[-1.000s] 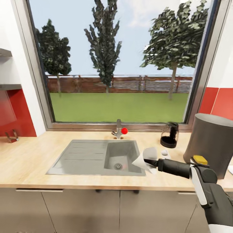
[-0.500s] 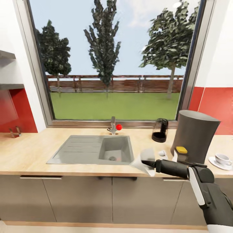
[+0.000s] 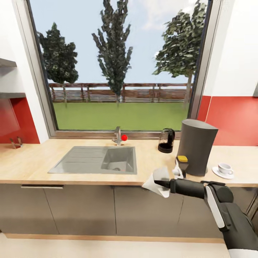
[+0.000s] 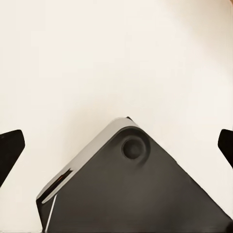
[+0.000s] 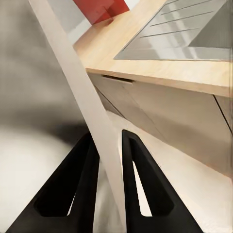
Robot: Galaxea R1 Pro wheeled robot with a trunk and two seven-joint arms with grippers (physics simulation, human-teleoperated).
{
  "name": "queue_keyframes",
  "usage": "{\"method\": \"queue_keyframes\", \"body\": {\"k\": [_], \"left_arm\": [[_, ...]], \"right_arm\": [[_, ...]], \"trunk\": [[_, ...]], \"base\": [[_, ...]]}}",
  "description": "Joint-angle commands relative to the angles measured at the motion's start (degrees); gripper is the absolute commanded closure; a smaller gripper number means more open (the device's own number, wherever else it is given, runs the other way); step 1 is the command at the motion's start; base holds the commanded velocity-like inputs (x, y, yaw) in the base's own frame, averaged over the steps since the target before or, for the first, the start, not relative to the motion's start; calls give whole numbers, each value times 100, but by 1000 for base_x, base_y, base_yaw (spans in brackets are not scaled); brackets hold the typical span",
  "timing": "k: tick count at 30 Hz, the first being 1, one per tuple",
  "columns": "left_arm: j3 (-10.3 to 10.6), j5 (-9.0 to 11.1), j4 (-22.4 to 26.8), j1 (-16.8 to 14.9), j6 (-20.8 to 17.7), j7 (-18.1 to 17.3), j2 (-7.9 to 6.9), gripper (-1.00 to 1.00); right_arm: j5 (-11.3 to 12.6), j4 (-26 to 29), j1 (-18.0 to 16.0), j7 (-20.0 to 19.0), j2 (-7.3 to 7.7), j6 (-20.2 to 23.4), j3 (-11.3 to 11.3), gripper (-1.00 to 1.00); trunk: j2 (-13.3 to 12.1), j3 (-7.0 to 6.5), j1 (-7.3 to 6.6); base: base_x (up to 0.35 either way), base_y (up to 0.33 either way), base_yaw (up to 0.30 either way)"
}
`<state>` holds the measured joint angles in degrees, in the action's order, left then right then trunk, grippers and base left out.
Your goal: Set up a coffee station on the kitchen countertop: keep the coffee maker on the countertop, move the bottle of coffee from the kitchen shelf to the counter next to the coffee maker, place a paper coffee filter on top of the coffee maker, put the saucer next to the coffee maker with the coffee cup on the saucer, and place the electric kettle next to the coffee maker.
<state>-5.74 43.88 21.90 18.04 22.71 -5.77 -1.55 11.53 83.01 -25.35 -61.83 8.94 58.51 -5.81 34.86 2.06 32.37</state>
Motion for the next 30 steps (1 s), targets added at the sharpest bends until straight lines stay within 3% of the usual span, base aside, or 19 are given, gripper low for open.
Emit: {"method": "queue_keyframes", "body": {"k": [1,7,13,18,23,25,26,29,30], "left_arm": [[-23,57,9,2,-9,-59,9,-100],[-20,51,17,-1,-12,-63,32,-100],[-15,41,24,-16,-12,-65,150,-100],[-15,41,25,-19,-12,-65,162,-100],[-15,41,17,-19,-12,-65,165,-100],[-16,41,8,-19,-8,-65,197,-100],[-16,41,6,-20,-7,-65,201,-100],[-15,76,0,-20,-2,-65,214,-100],[-15,85,0,-20,-1,-65,213,-100]], "right_arm": [[-36,-70,-5,-10,1,38,46,100],[-262,-524,-5,33,62,18,188,100],[-719,-1233,-5,52,76,-148,215,100],[-1238,-2111,-5,44,72,-637,206,100],[-1810,-3280,-5,125,27,-1449,192,100],[-2079,-4060,-5,791,28,-2168,150,100],[-2098,-4196,-5,968,30,-2293,145,100],[-2141,-5033,-5,2097,40,-2853,124,100],[-2142,-5186,-5,2299,41,-2922,122,100]], "trunk": [[9,10,0],[9,10,0],[9,10,0],[9,10,0],[9,10,0],[9,10,0],[9,10,0],[9,10,0],[9,10,0]], "base": [[-232,-260,0],[-231,-260,0],[-231,-260,0],[-233,-256,0],[-236,-251,0],[-229,-244,0],[-193,-213,0],[-84,-96,0],[-40,-46,0]]}}
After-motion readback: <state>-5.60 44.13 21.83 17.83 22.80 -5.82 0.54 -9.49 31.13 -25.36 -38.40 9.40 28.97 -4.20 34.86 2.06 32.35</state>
